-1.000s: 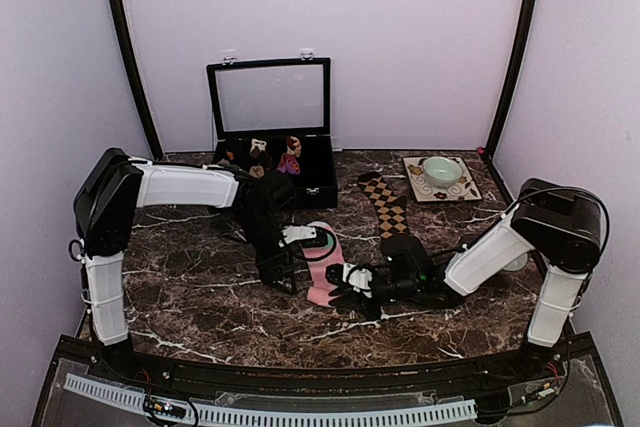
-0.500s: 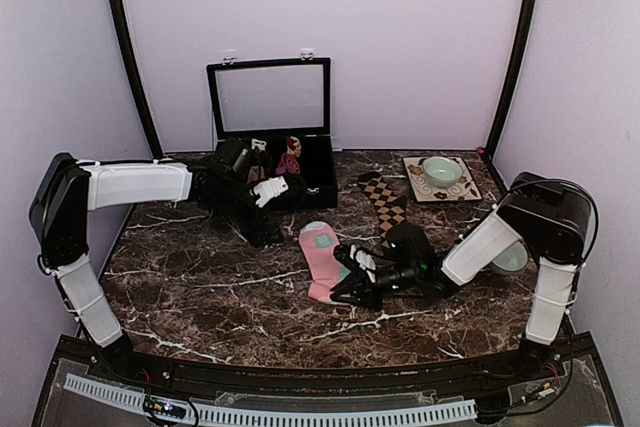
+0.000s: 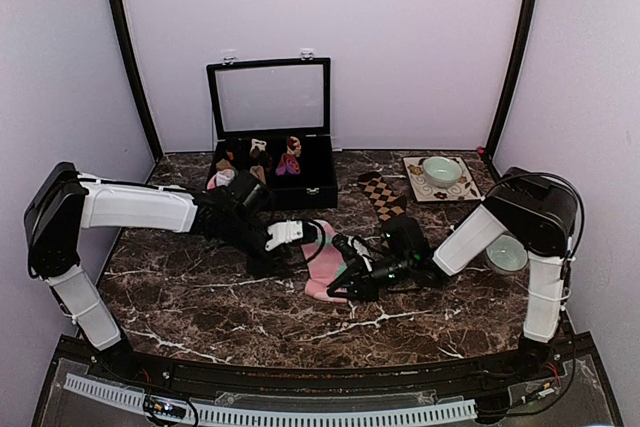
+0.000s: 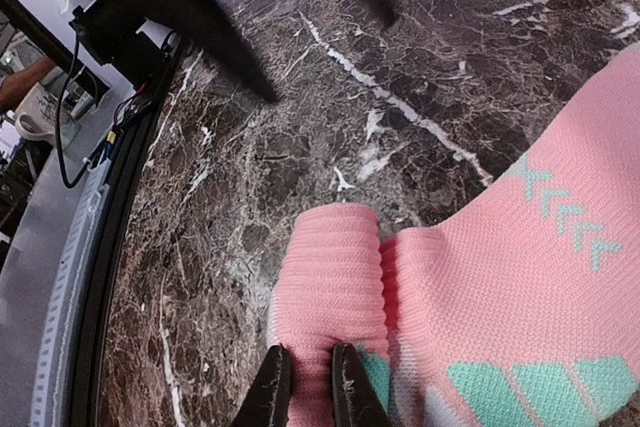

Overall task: Roll the socks
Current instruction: Roll the sock at the center of the board.

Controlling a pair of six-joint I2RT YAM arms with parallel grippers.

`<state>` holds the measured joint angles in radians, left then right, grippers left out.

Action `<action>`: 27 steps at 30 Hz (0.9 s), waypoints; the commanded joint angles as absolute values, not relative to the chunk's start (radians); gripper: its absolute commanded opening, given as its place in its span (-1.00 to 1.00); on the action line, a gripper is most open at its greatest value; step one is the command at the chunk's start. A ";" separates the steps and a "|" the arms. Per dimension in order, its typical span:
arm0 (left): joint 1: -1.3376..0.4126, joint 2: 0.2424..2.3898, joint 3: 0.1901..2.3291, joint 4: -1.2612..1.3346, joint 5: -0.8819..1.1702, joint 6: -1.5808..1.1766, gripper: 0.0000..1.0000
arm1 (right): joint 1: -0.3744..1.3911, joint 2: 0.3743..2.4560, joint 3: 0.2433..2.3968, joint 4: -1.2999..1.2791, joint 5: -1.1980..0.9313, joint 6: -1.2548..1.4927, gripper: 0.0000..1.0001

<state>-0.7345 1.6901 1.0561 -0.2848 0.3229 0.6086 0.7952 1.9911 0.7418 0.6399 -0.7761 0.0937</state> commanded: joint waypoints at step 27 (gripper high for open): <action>-0.916 1.945 1.187 -0.265 0.339 0.783 -0.82 | 0.736 2.101 0.652 0.499 -0.714 0.365 -0.79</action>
<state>-0.9085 1.8950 1.1610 -0.2295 0.3565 0.7822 0.7532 2.0354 0.7200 0.7391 -0.8452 0.3439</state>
